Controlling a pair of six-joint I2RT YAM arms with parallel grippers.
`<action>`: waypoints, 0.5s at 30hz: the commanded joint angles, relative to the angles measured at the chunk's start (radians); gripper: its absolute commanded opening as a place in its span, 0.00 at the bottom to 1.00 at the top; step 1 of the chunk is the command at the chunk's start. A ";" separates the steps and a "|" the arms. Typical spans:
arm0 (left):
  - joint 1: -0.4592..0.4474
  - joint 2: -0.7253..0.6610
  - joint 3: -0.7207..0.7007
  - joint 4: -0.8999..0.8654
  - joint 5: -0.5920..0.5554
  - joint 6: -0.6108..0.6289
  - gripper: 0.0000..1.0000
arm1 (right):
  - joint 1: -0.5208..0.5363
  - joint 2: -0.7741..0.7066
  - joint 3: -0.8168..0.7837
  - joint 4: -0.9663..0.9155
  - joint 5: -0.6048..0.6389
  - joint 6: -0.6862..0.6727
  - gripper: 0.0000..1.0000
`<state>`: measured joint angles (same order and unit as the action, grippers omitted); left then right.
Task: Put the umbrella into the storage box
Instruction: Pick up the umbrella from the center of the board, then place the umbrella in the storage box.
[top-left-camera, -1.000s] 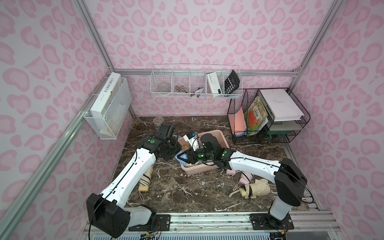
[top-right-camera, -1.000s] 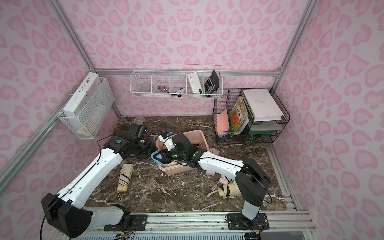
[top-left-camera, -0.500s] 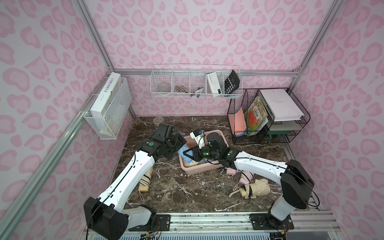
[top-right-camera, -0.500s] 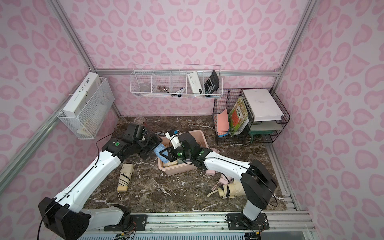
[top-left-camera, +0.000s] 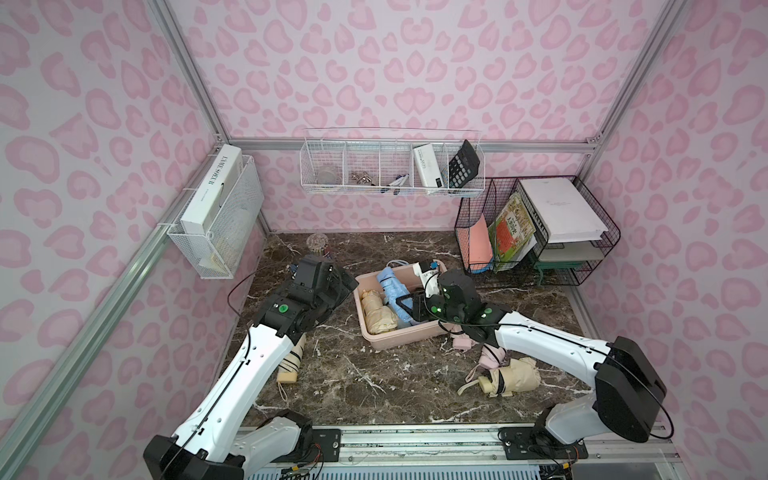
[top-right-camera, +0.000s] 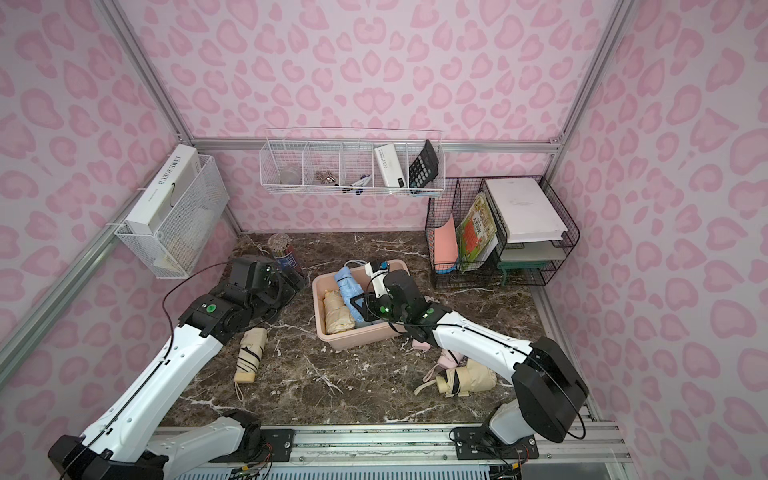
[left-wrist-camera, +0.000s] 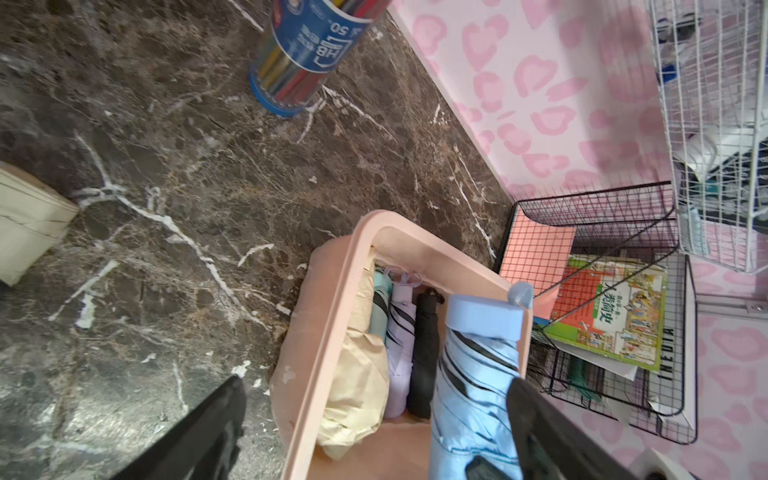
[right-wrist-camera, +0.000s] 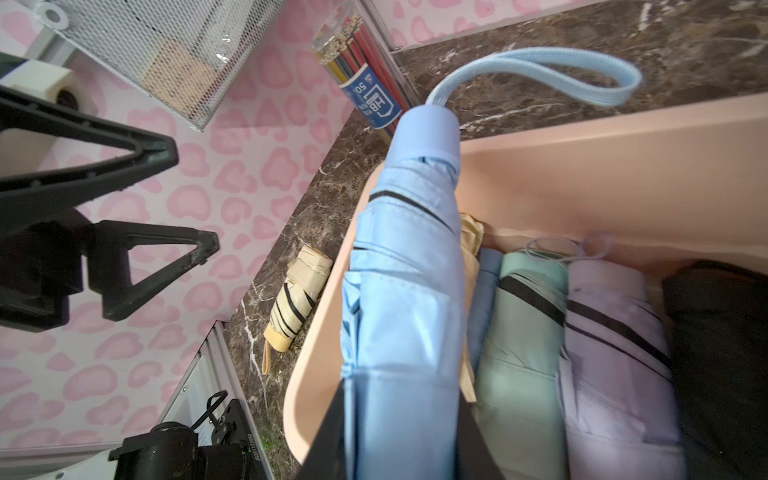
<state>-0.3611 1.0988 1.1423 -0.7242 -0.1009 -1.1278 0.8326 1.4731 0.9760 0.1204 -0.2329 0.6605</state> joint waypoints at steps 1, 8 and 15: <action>0.024 -0.021 -0.037 -0.066 -0.035 -0.028 0.97 | -0.002 -0.010 -0.010 -0.041 0.074 -0.013 0.12; 0.069 -0.068 -0.096 -0.147 -0.058 -0.041 0.97 | 0.000 0.023 -0.007 -0.076 0.111 -0.032 0.12; 0.085 -0.091 -0.127 -0.179 -0.065 -0.051 0.98 | 0.003 0.128 0.080 -0.116 0.109 -0.044 0.14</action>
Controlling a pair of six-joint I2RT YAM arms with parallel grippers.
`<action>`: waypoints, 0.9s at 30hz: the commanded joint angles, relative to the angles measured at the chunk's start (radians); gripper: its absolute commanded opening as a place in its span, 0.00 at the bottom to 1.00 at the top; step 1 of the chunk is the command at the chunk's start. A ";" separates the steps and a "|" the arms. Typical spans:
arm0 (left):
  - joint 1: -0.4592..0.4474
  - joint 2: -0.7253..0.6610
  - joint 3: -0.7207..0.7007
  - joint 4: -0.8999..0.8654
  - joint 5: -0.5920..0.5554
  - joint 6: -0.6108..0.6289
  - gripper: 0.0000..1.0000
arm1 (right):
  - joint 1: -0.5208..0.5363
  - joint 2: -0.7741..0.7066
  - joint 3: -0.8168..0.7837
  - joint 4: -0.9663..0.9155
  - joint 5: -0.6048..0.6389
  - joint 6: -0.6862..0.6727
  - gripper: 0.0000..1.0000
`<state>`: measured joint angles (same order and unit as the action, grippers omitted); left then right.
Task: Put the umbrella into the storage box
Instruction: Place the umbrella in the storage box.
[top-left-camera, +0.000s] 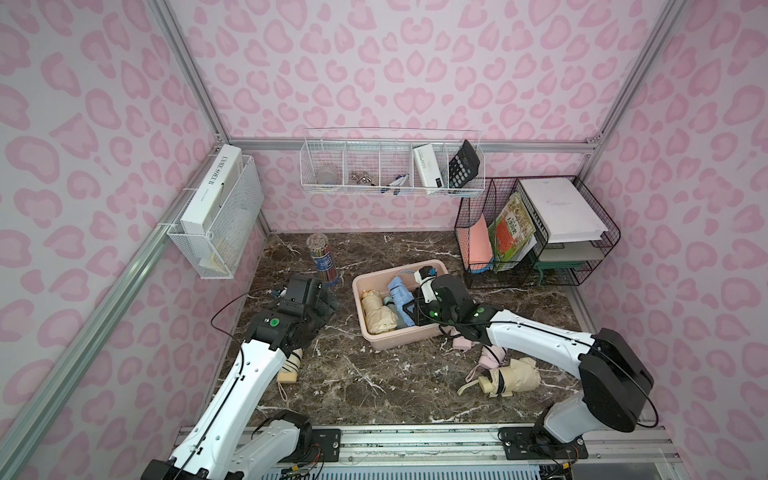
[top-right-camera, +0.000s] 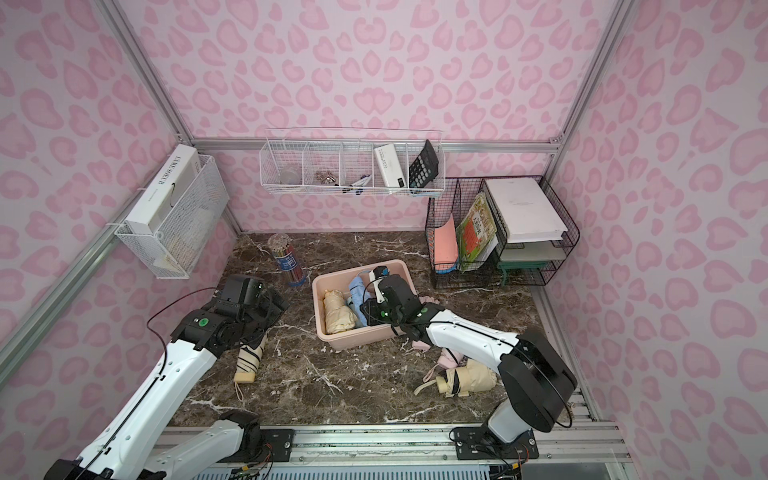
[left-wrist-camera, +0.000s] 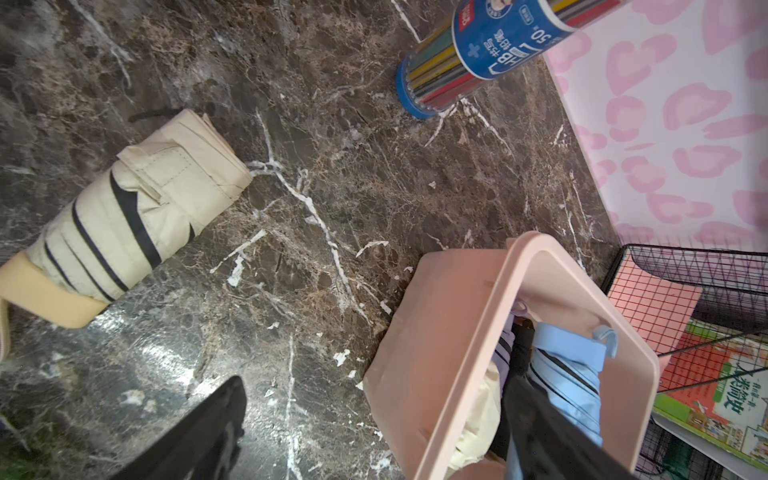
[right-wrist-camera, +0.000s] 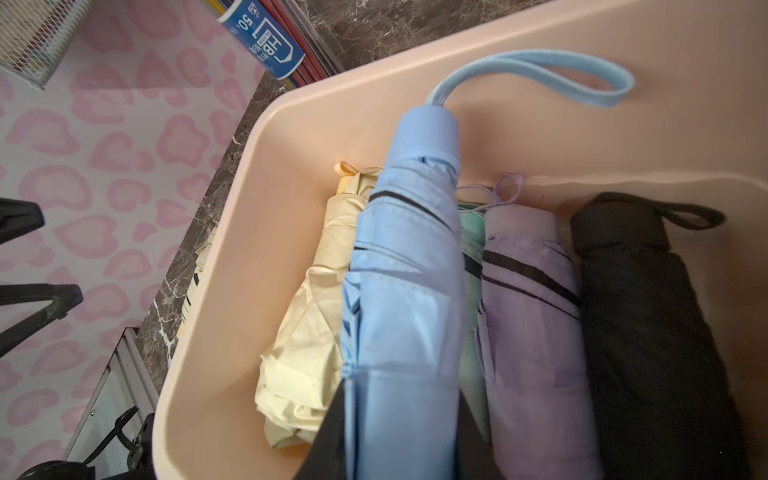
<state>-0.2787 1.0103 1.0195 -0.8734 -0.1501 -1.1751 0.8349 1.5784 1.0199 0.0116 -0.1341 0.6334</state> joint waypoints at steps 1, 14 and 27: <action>0.004 -0.003 -0.004 -0.032 -0.016 -0.004 0.98 | 0.001 0.039 0.052 -0.016 0.011 -0.018 0.14; 0.010 -0.001 -0.015 -0.071 -0.043 0.009 0.98 | 0.015 0.154 0.107 0.004 0.034 0.000 0.31; 0.095 0.098 0.054 -0.122 -0.126 0.448 0.98 | 0.018 0.117 0.154 -0.063 0.122 -0.066 0.59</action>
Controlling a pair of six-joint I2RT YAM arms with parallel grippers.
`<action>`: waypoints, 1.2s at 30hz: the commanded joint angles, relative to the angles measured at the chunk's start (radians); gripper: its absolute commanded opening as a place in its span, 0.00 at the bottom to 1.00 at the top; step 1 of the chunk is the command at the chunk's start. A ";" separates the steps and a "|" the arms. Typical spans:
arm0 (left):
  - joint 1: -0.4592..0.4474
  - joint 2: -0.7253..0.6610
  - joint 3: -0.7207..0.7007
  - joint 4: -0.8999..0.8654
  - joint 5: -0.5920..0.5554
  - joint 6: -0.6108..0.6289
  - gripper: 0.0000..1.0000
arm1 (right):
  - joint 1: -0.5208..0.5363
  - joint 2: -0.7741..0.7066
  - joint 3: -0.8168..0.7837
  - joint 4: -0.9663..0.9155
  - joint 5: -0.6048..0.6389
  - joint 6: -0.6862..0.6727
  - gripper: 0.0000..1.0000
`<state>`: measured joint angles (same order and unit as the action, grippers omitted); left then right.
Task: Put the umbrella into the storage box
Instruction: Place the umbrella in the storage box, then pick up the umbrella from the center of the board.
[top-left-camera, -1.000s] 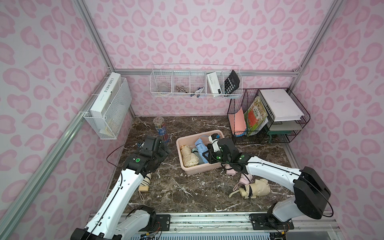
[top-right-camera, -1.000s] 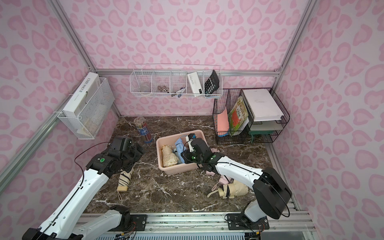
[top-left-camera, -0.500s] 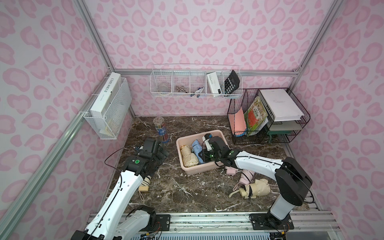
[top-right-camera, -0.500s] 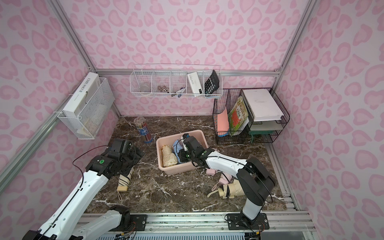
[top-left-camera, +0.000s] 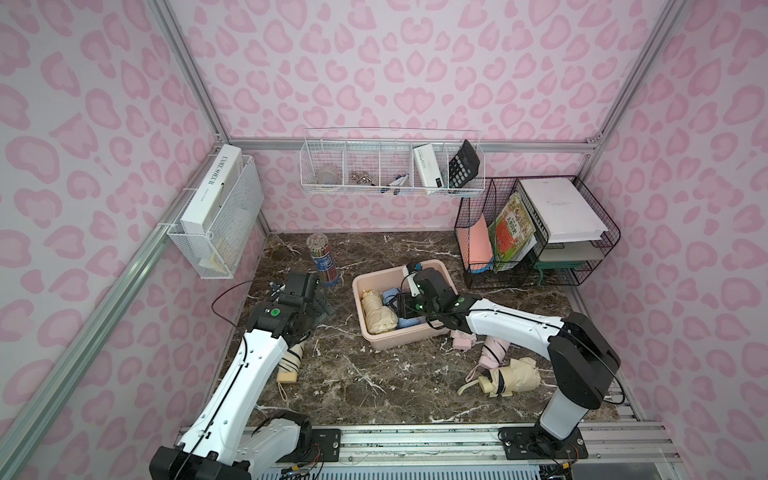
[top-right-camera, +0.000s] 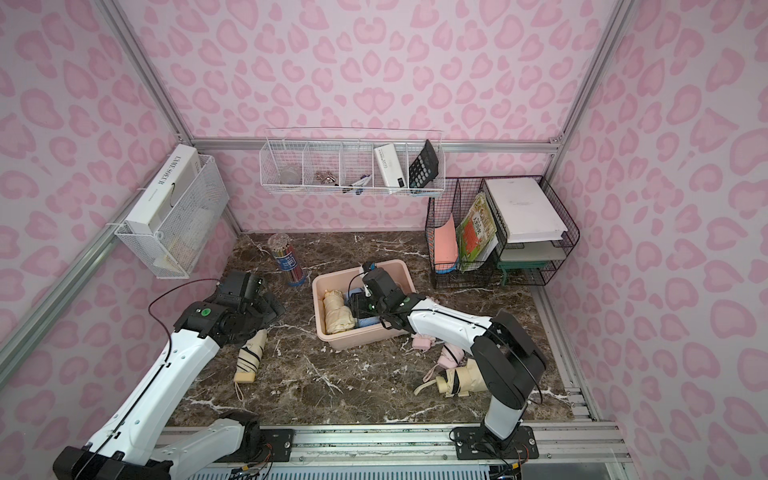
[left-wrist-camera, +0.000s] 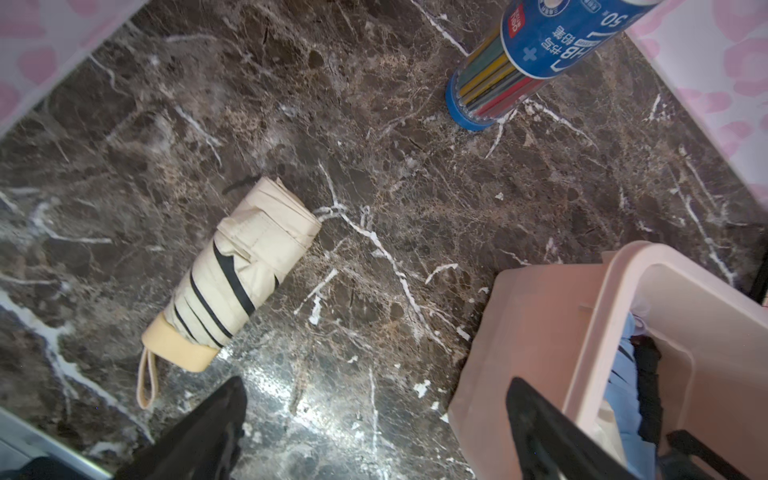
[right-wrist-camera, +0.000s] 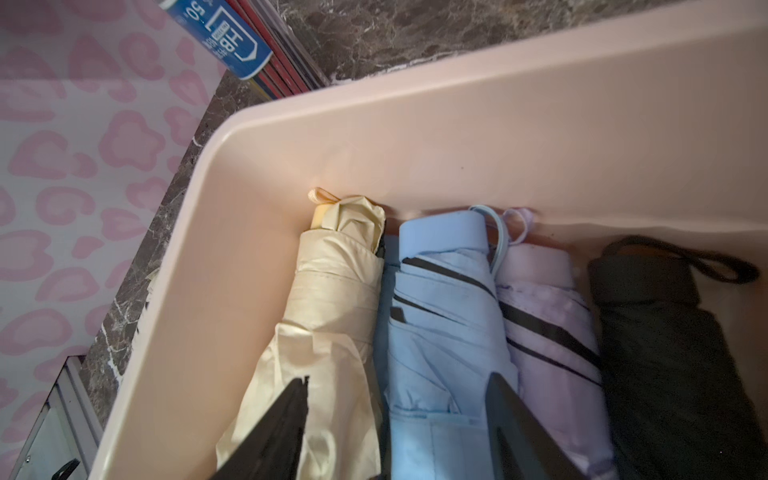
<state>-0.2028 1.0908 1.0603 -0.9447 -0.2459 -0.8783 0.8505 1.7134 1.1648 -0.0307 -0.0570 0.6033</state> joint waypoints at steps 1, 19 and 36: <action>0.028 0.027 0.015 -0.056 -0.036 0.175 0.98 | 0.002 -0.024 0.004 -0.022 0.051 -0.044 0.58; 0.267 0.298 -0.065 0.046 0.046 0.300 0.98 | 0.000 -0.111 -0.054 -0.004 0.088 -0.063 0.57; 0.302 0.444 -0.118 0.181 0.223 0.310 0.98 | -0.007 -0.203 -0.136 0.009 0.117 -0.067 0.58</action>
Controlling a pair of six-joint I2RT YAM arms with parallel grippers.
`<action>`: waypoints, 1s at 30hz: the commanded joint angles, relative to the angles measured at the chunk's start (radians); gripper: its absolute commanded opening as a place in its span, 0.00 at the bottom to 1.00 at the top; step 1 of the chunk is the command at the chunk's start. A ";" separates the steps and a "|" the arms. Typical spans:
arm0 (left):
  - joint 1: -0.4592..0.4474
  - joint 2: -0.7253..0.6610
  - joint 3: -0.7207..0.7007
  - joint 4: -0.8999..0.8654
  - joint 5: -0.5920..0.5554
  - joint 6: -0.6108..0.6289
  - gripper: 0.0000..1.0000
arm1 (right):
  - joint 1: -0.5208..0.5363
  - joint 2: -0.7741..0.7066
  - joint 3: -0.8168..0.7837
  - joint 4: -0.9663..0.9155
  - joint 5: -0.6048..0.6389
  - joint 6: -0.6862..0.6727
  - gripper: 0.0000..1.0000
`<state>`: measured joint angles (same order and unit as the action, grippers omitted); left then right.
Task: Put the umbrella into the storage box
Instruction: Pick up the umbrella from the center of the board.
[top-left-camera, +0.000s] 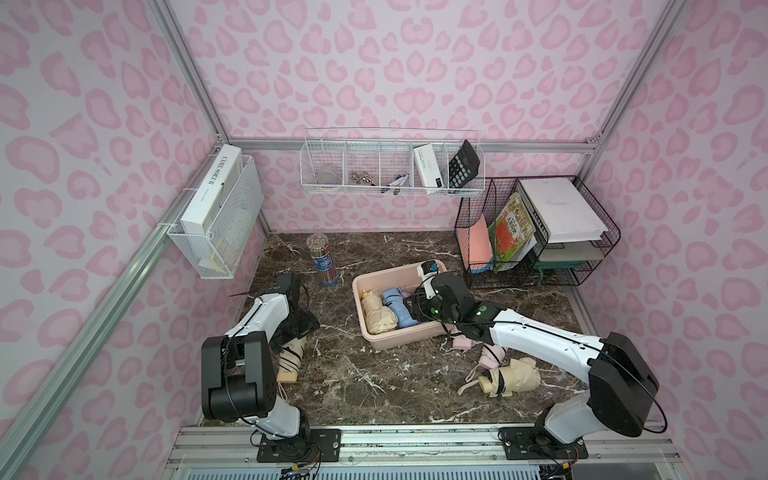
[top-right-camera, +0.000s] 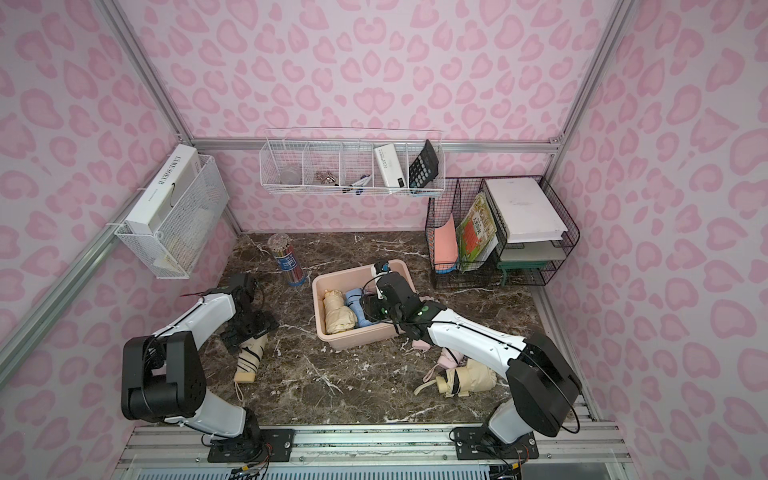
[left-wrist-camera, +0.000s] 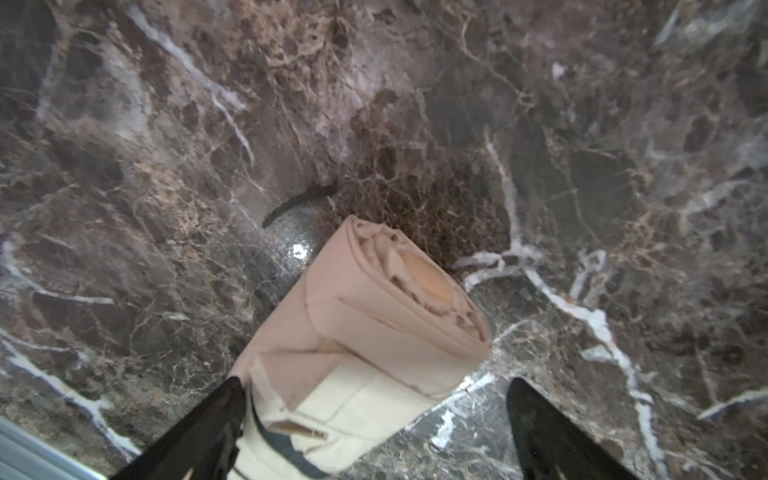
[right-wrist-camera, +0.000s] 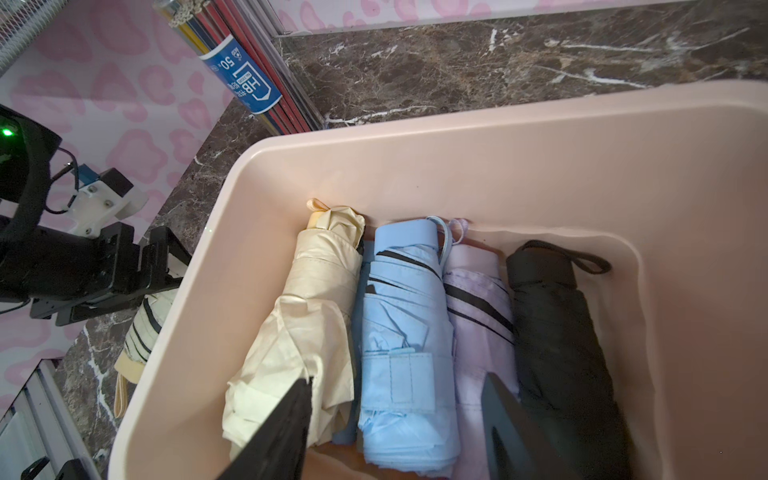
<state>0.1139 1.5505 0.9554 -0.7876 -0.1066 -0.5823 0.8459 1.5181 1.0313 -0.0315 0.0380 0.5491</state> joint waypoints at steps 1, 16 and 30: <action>-0.029 -0.022 -0.018 0.024 0.097 0.008 0.98 | -0.009 -0.010 -0.003 0.010 0.025 -0.017 0.58; -0.396 -0.166 -0.132 -0.008 0.124 -0.252 0.98 | -0.040 -0.068 -0.039 -0.013 0.031 -0.038 0.58; -0.531 -0.354 -0.068 -0.256 -0.071 -0.557 0.98 | -0.040 -0.108 -0.043 0.009 -0.021 -0.159 0.64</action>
<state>-0.4171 1.2285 0.8654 -0.9100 -0.0845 -1.0176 0.8051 1.4231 0.9878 -0.0406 0.0433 0.4431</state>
